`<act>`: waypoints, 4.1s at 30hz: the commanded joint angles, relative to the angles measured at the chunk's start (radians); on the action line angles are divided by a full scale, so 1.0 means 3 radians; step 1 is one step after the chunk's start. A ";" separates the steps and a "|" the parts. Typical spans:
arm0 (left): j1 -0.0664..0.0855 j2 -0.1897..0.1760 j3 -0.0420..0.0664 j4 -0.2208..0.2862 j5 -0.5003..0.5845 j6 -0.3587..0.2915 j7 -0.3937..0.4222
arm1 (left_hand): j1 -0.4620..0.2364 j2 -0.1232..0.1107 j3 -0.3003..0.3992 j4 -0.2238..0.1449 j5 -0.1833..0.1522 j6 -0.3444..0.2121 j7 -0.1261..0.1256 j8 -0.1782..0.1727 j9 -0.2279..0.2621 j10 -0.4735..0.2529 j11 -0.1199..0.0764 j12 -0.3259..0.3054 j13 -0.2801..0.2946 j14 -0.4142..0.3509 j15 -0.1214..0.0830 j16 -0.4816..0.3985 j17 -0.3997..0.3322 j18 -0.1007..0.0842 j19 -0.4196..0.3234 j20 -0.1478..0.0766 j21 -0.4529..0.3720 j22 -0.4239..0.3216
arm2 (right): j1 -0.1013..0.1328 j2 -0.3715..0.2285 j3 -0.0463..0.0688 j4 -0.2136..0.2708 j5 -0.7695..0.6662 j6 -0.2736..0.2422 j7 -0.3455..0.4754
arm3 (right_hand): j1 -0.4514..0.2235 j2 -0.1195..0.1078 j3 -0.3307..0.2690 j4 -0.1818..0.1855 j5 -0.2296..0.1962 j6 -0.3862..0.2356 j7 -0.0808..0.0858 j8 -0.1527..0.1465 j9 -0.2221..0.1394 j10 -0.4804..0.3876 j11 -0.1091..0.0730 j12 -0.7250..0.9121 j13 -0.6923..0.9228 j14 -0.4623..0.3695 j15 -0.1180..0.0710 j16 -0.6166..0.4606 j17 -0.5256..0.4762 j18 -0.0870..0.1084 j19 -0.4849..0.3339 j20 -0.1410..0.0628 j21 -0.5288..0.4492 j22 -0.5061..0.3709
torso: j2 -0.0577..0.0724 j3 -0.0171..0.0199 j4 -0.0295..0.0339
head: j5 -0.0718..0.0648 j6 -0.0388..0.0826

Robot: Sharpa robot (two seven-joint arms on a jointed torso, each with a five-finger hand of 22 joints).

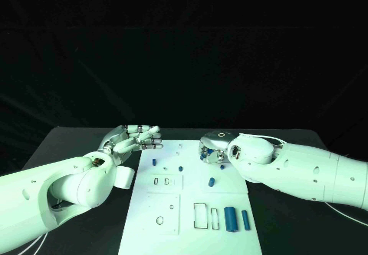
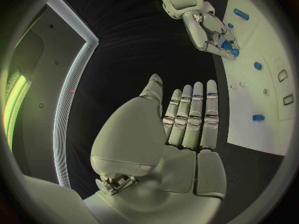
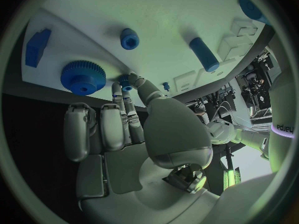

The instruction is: Assemble the parts on the task board

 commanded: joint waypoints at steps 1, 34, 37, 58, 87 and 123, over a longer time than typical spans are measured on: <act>0.0009 0.0002 0.0004 0.0001 0.0021 0.0011 0.0016 | 0.0003 0.0030 -0.0021 0.0007 -0.0010 -0.0004 0.0029 -0.0020 -0.0003 -0.0002 0.0022 -0.0009 -0.0006 0.0004 0.0021 -0.0026 0.0004 0.0042 0.0014 0.0000 -0.0013 -0.0004 | -0.0002 0.0003 -0.0001 0.0001 -0.0032 0.0008 0.0003 | 0.0007 0.0058 0.0053 0.0009 -0.0065 0.0045 -0.0010 0.0018 0.0011 0.0047 -0.0008 0.0019 -0.0006 0.0123 0.0002 0.0030 0.0016 -0.0071 0.0036 -0.0009 0.0027 0.0030 | 0.0010 -0.0002 0.0003 | 0.0000 -0.0001; 0.0012 -0.0001 0.0004 -0.0025 0.0042 0.0023 -0.0004 | 0.0009 0.0045 -0.0024 0.0005 -0.0010 -0.0010 0.0035 -0.0035 -0.0007 -0.0009 0.0028 -0.0028 -0.0010 0.0002 0.0026 -0.0041 0.0005 0.0042 0.0012 0.0002 -0.0021 -0.0012 | 0.0009 0.0242 0.0028 -0.0173 -0.0083 -0.0978 -0.0255 | 0.0047 0.0032 0.0392 0.0074 -0.0239 0.0208 -0.0067 0.0103 0.0110 0.0254 -0.0070 0.0015 -0.0010 0.0125 -0.0047 0.0126 0.0102 -0.0109 0.0124 -0.0059 0.0147 0.0244 | 0.0049 -0.0006 0.0023 | -0.0001 0.0066; 0.0013 -0.0002 0.0004 -0.0022 0.0043 0.0024 -0.0002 | 0.0009 0.0045 -0.0024 0.0005 -0.0010 -0.0010 0.0035 -0.0035 -0.0007 -0.0009 0.0028 -0.0028 -0.0010 0.0002 0.0026 -0.0041 0.0005 0.0042 0.0012 0.0002 -0.0021 -0.0012 | 0.0009 0.0303 0.0030 -0.0219 -0.0063 -0.0992 -0.0231 | 0.0043 0.0027 0.0399 0.0079 -0.0246 0.0208 -0.0067 0.0103 0.0112 0.0255 -0.0069 0.0011 -0.0010 0.0125 -0.0047 0.0127 0.0103 -0.0108 0.0124 -0.0059 0.0147 0.0244 | 0.0054 -0.0010 0.0027 | 0.0000 0.0067; 0.0045 -0.0018 0.0006 0.0005 0.0043 0.0022 -0.0005 | 0.0009 0.0045 -0.0024 0.0005 -0.0010 -0.0010 0.0035 -0.0035 -0.0007 -0.0009 0.0028 -0.0028 -0.0010 0.0002 0.0026 -0.0041 0.0005 0.0042 0.0012 0.0002 -0.0021 -0.0012 | -0.0049 0.0553 0.0031 -0.0455 0.0016 -0.0978 -0.0134 | 0.0026 -0.0008 0.0434 0.0104 -0.0272 0.0188 -0.0060 0.0091 0.0119 0.0244 -0.0062 -0.0012 -0.0017 0.0122 -0.0042 0.0129 0.0095 -0.0105 0.0112 -0.0056 0.0140 0.0235 | 0.0122 -0.0021 0.0066 | -0.0002 0.0092; 0.0079 -0.0019 0.0008 0.0010 0.0043 0.0040 -0.0028 | 0.0018 0.0050 -0.0027 0.0000 -0.0010 -0.0013 0.0037 -0.0045 -0.0009 -0.0014 0.0031 -0.0042 -0.0012 -0.0002 0.0029 -0.0055 0.0005 0.0041 0.0009 0.0005 -0.0028 -0.0018 | -0.0043 0.0638 0.0032 -0.0602 0.0075 -0.0894 -0.0121 | -0.0068 -0.0235 0.0539 0.0259 -0.0375 -0.0129 0.0044 -0.0063 0.0072 -0.0038 0.0032 -0.0048 -0.0078 0.0051 0.0041 -0.0006 -0.0169 -0.0039 -0.0091 0.0012 -0.0038 -0.0042 | 0.0151 -0.0030 0.0100 | -0.0014 0.0109; 0.0081 -0.0026 0.0007 -0.0114 0.0077 0.0117 -0.0028 | 0.0024 0.0055 -0.0032 -0.0004 -0.0010 -0.0018 0.0040 -0.0056 -0.0011 -0.0019 0.0035 -0.0056 -0.0015 -0.0007 0.0033 -0.0068 0.0004 0.0041 0.0004 0.0007 -0.0035 -0.0024 | 0.0146 -0.0725 0.0096 0.0388 0.1097 -0.0264 -0.0130 | 0.0252 -0.0404 -0.0687 0.1145 -0.0188 -0.0489 -0.0040 0.0291 0.0260 0.0649 -0.0121 0.3832 0.3589 0.0239 -0.0078 0.0568 0.0869 -0.0131 0.0192 -0.0087 0.0178 0.0414 | 0.0118 -0.0054 0.0077 | -0.0119 0.0136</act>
